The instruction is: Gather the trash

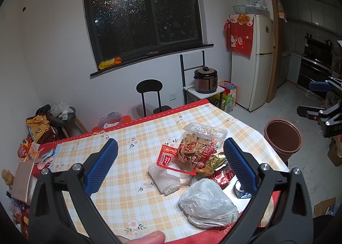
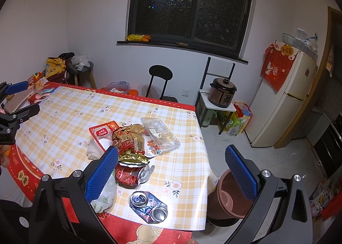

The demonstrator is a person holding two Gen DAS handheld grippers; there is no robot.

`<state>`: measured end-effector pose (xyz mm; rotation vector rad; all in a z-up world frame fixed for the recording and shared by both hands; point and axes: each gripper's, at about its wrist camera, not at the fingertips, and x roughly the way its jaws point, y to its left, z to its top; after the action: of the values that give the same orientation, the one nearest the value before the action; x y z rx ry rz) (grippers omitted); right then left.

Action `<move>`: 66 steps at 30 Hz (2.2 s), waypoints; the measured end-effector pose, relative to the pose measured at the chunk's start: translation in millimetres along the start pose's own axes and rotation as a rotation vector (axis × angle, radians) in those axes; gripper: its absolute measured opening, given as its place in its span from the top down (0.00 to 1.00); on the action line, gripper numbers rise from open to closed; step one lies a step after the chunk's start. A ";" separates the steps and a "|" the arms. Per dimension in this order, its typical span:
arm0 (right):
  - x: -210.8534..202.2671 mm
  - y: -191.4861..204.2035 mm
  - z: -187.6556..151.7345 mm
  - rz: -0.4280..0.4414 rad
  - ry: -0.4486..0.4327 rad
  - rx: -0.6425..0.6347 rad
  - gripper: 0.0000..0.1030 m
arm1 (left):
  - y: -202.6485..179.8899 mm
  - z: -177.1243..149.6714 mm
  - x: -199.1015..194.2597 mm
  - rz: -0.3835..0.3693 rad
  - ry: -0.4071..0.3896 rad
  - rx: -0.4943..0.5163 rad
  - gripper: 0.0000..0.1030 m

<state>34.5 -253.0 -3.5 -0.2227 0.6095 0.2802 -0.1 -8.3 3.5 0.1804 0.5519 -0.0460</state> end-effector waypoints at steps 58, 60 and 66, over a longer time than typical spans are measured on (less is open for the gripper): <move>55.0 3.8 -46.8 0.094 -0.013 0.148 0.04 | 12.2 -61.2 43.1 -0.018 0.064 -0.184 0.05; 66.7 5.0 -60.8 0.109 -0.014 0.195 0.04 | 15.6 -71.7 49.4 0.007 0.070 -0.203 0.05; 100.3 17.8 -114.5 0.100 0.007 0.292 0.04 | 23.1 -106.2 62.9 0.057 0.095 -0.246 0.05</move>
<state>46.8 -249.8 -156.2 0.0884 0.6617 0.2826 0.6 34.1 -114.7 -0.0423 0.6421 0.0862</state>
